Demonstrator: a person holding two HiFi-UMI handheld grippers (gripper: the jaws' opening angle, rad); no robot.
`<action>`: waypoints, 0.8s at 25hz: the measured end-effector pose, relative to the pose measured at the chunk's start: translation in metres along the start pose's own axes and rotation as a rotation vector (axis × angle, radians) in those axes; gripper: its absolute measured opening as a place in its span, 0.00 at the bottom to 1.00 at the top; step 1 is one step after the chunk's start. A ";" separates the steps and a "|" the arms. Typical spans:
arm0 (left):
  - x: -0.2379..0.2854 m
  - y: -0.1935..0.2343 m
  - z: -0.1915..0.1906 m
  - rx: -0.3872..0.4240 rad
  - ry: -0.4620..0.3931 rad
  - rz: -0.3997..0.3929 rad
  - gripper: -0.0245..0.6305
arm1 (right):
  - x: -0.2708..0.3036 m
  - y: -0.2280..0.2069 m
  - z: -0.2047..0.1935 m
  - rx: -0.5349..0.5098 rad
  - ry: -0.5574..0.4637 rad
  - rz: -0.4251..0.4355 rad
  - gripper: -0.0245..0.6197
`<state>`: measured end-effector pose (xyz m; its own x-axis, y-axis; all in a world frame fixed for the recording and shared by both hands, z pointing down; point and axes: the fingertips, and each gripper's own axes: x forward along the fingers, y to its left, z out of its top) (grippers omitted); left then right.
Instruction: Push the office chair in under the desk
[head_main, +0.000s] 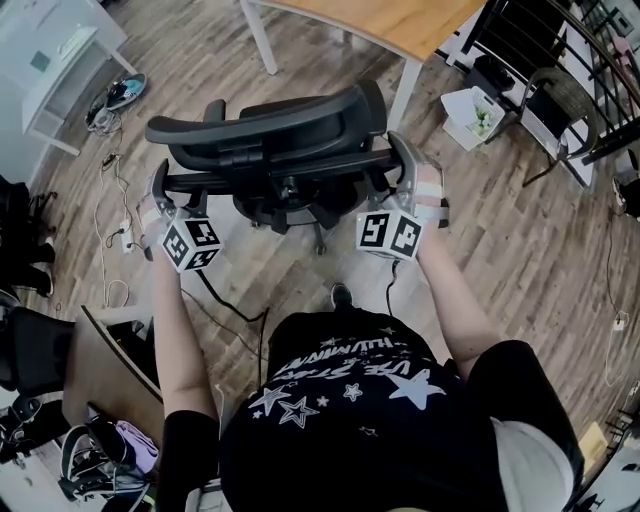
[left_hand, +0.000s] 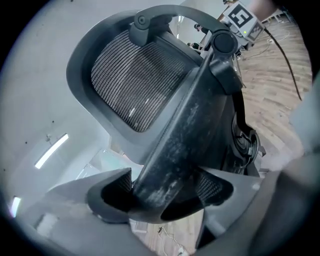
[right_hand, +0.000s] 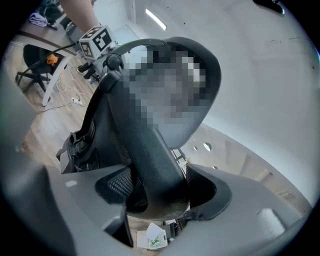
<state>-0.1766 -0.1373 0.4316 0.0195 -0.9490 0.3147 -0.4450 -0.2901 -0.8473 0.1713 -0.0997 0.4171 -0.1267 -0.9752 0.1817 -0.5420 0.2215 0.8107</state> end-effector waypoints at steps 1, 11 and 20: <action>0.005 0.002 0.001 0.001 0.001 0.003 0.63 | 0.005 -0.002 0.000 0.001 -0.002 0.000 0.51; 0.068 0.031 0.002 0.013 -0.021 0.015 0.63 | 0.053 -0.008 0.011 -0.015 0.010 -0.005 0.49; 0.153 0.065 0.005 0.046 -0.126 -0.020 0.64 | 0.112 -0.014 0.029 0.012 0.120 -0.051 0.48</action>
<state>-0.1984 -0.3019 0.4224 0.1413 -0.9502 0.2778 -0.4021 -0.3115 -0.8610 0.1409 -0.2122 0.4104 0.0012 -0.9785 0.2060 -0.5548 0.1708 0.8143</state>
